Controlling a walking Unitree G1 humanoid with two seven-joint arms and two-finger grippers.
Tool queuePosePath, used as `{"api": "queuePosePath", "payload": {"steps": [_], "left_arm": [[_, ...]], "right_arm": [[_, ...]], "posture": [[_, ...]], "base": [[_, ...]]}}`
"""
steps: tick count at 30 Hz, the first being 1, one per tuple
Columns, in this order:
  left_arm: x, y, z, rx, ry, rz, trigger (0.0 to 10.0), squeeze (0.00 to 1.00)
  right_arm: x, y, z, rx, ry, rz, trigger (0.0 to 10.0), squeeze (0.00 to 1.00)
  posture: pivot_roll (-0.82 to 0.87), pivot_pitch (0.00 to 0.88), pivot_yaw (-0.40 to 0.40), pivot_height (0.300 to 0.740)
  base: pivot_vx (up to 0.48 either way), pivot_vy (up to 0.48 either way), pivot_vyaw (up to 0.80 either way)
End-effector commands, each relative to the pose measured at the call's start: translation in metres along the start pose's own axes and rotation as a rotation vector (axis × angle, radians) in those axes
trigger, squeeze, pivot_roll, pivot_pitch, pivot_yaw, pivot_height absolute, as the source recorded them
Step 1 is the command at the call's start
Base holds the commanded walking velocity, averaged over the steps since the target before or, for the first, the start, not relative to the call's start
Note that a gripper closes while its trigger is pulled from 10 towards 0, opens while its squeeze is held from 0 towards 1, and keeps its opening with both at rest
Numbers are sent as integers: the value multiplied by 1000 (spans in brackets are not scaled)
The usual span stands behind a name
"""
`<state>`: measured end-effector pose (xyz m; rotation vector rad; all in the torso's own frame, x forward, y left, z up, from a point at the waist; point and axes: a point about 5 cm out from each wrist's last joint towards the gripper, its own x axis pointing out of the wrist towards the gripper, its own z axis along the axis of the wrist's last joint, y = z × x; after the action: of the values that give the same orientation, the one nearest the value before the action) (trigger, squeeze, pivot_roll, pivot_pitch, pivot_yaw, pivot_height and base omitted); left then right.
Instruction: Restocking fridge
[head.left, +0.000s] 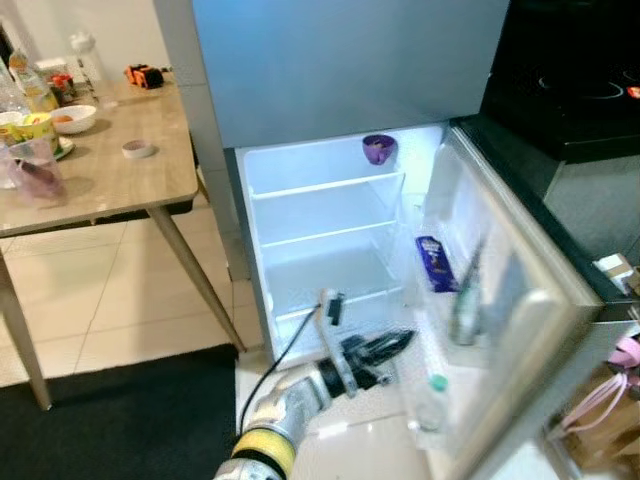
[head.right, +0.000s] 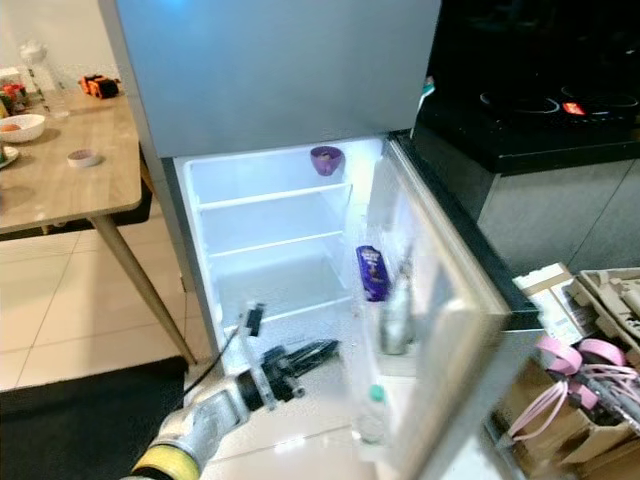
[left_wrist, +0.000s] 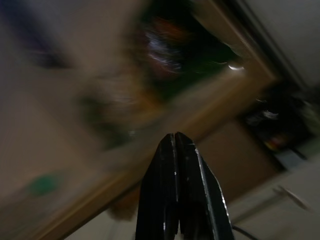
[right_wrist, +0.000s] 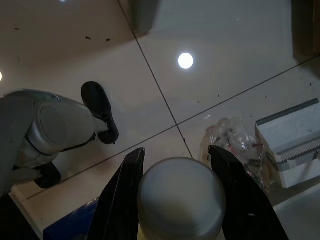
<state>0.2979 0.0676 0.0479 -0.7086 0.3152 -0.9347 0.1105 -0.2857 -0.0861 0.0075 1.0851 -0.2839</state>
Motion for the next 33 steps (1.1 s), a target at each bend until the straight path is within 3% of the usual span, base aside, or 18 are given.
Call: {"api": "queuePosePath", "payload": {"steps": [1, 3, 4, 6, 8, 9, 10, 11, 12, 14, 15, 18, 23, 25, 27, 30, 33], "left_arm": [[-22, 15, -21, -5, 72, 119, 10000, 0], [-22, 15, -21, -5, 72, 119, 10000, 0], [-35, 21, -33, -19, 109, 183, 10000, 0], [-35, 21, -33, -19, 109, 183, 10000, 0], [-78, 43, -60, -29, 160, 491, 10000, 0], [-78, 43, -60, -29, 160, 491, 10000, 0], [-101, 51, -71, -40, 173, 643, 10000, 0], [-114, 56, -76, -46, 176, 736, 10000, 0], [-114, 56, -76, -46, 176, 736, 10000, 0], [-140, 61, -87, -52, 197, 881, 10000, 0], [-140, 61, -87, -52, 197, 881, 10000, 0], [-165, 61, -102, -52, 255, 988, 10000, 0], [-178, 59, -111, -45, 289, 1044, 10000, 0], [-181, 60, -112, -44, 289, 1066, 10000, 0], [-188, 59, -116, -39, 310, 1117, 10000, 0], [-192, 59, -119, -34, 332, 1137, 10000, 0], [-200, 58, -125, -10, 393, 1185, 10000, 0]], "right_arm": [[0, 0, 1, 14, -5, -8, 10000, 0], [0, 0, 1, 14, -5, -8, 10000, 0], [0, 0, 2, 19, -13, -4, 10000, 0], [0, 0, 2, 19, -13, -4, 10000, 0], [2, 13, 15, 57, -89, 132, 10000, 0], [2, 13, 15, 57, -89, 132, 10000, 0], [2, 24, 22, 88, -131, 239, 10000, 0], [1, 31, 27, 106, -158, 309, 10000, 0], [1, 31, 27, 106, -158, 309, 10000, 0], [0, 45, 45, 158, -236, 459, 10000, 0], [0, 45, 45, 158, -236, 459, 10000, 0], [-4, 65, 75, 175, -350, 626, 10000, 0], [-10, 87, 98, 103, -424, 766, 10000, 0], [-11, 92, 101, 73, -432, 784, 10000, 0], [-8, 97, 100, -25, -402, 721, 10000, 0], [-6, 98, 96, -61, -377, 682, 10000, 0], [1, 85, 80, -129, -304, 498, 10000, 0]], "posture": [[-118, 42, 20, 740], [-118, 42, 20, 740], [-120, 41, 24, 740], [-120, 41, 24, 740], [-121, 37, 18, 740], [-121, 37, 18, 740], [-121, 37, 18, 740], [-121, 37, 18, 740], [-121, 37, 18, 740], [-126, 37, 15, 740], [-126, 37, 15, 740], [-128, 40, 17, 740], [-118, 38, 17, 740], [-115, 49, 18, 740], [-113, 49, 20, 740], [-106, 38, 32, 740], [-98, 44, 26, 740]], "base": [[0, 0, 0], [0, 0, 0], [0, 0, 0], [0, 0, 0], [0, 0, 0], [0, 0, 0], [0, 0, 0], [0, 0, 0], [0, 0, 0], [0, 0, 0], [0, 0, 0], [0, 0, 0], [0, 0, 0], [0, 0, 0], [0, 0, 0], [0, 0, 0], [0, 0, 0]]}}
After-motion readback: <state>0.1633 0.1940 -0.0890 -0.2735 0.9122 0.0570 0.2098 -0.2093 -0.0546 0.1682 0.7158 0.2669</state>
